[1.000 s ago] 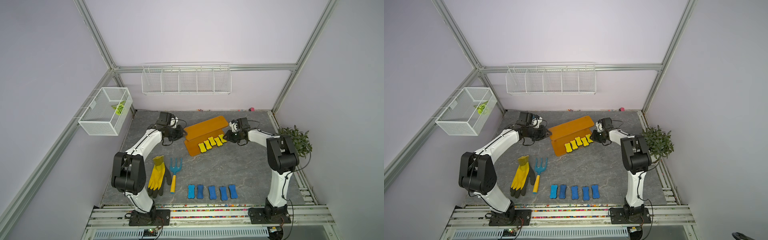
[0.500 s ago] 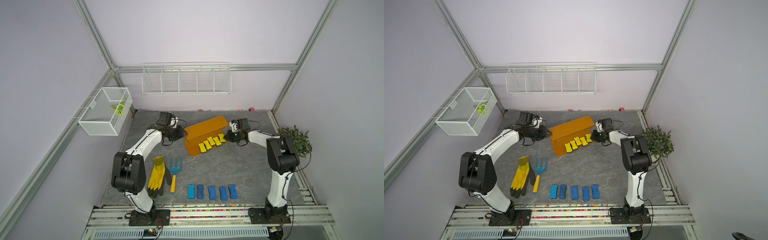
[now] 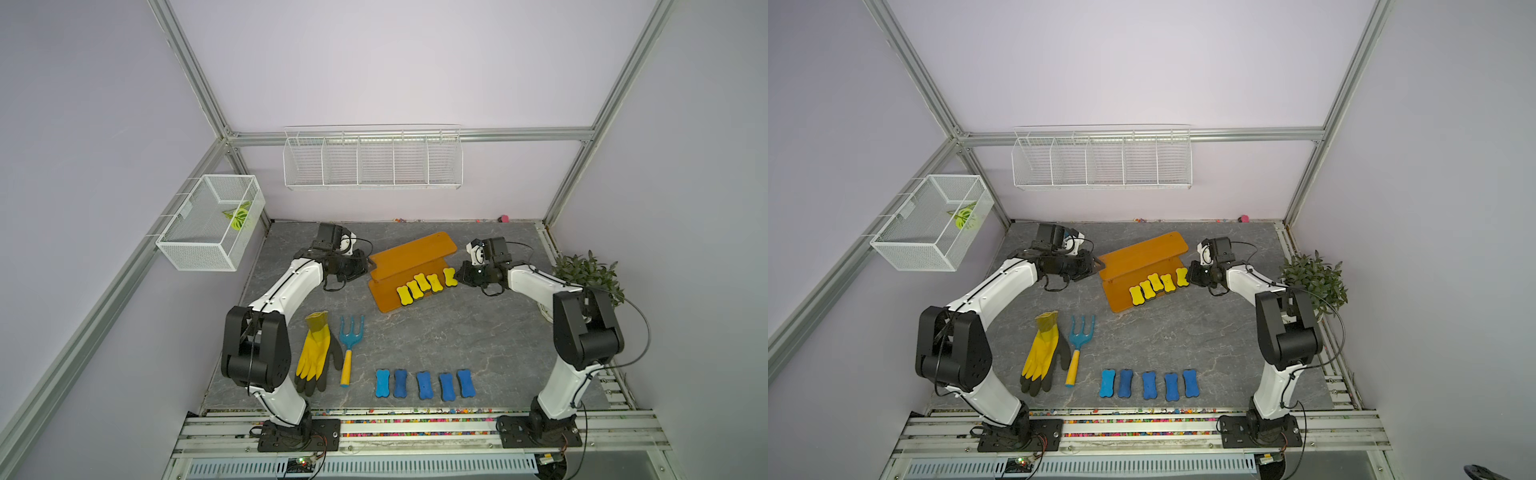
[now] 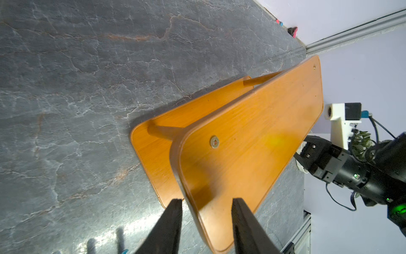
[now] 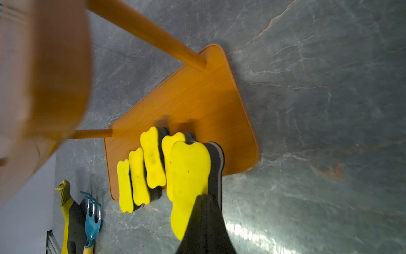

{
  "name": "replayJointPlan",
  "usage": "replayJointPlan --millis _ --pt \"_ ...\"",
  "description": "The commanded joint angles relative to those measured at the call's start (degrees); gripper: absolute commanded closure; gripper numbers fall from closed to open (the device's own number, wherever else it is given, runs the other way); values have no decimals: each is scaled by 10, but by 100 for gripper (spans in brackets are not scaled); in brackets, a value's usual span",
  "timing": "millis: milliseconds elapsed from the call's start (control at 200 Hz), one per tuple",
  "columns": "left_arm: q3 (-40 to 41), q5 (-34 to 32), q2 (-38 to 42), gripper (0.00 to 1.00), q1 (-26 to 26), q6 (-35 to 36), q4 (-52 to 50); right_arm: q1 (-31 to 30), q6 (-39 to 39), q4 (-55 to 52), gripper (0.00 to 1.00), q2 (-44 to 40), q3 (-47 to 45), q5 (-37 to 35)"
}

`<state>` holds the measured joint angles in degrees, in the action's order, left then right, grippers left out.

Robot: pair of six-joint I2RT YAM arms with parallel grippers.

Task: Remove the whiteboard erasers from the shelf
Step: Pick up the whiteboard eraser from the shelf, then place the whiteboard eraser at the center of the board.

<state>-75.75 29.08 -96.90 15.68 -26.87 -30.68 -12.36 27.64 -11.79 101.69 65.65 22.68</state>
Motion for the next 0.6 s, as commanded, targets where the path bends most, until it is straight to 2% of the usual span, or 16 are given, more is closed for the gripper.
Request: replayJointPlan --millis 0,170,360,595 --pt "7 12 15 56 -4 2 3 -11 15 -27 100 -52 -45 -20" --pt "12 16 17 54 -4 1 8 -61 29 -57 100 -128 -137 -52" --pt "15 21 18 54 -3 -1 12 -131 84 -56 100 -200 -238 -79" --pt "20 21 23 54 -3 -1 16 -162 101 -89 100 -251 -290 -111"
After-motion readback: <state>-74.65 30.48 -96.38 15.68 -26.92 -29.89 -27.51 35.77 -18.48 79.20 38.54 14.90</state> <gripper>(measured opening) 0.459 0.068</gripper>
